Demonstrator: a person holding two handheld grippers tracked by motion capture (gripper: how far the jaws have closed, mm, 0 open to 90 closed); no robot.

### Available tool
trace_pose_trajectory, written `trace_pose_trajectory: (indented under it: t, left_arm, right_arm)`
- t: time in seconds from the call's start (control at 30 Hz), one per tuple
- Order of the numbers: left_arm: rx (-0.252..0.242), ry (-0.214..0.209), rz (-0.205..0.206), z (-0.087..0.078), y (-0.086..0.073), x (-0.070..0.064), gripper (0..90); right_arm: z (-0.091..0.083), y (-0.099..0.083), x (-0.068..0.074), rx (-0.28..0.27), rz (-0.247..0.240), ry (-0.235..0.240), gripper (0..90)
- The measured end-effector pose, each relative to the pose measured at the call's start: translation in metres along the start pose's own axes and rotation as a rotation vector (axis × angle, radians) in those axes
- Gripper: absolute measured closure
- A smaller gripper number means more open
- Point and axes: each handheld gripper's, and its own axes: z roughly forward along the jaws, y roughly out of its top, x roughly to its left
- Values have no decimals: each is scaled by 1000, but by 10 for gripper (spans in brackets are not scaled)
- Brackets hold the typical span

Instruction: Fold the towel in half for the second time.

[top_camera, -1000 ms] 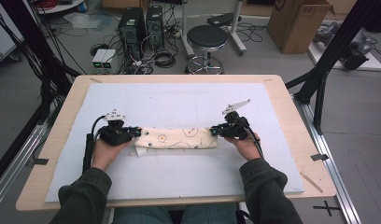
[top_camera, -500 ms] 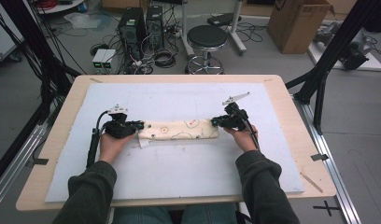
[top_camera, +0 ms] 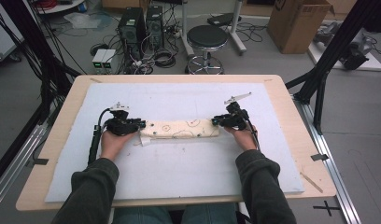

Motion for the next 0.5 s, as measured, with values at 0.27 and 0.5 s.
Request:
trace_pose_trajectory:
  t: [0.27, 0.5]
  left_arm:
    - [-53, -64, 30, -19, 7, -10, 600]
    - [3, -90, 91, -16, -4, -22, 629]
  right_arm:
    - [-18, 2, 7, -65, -2, -8, 561]
    - [-15, 1, 22, -40, -61, 16, 528]
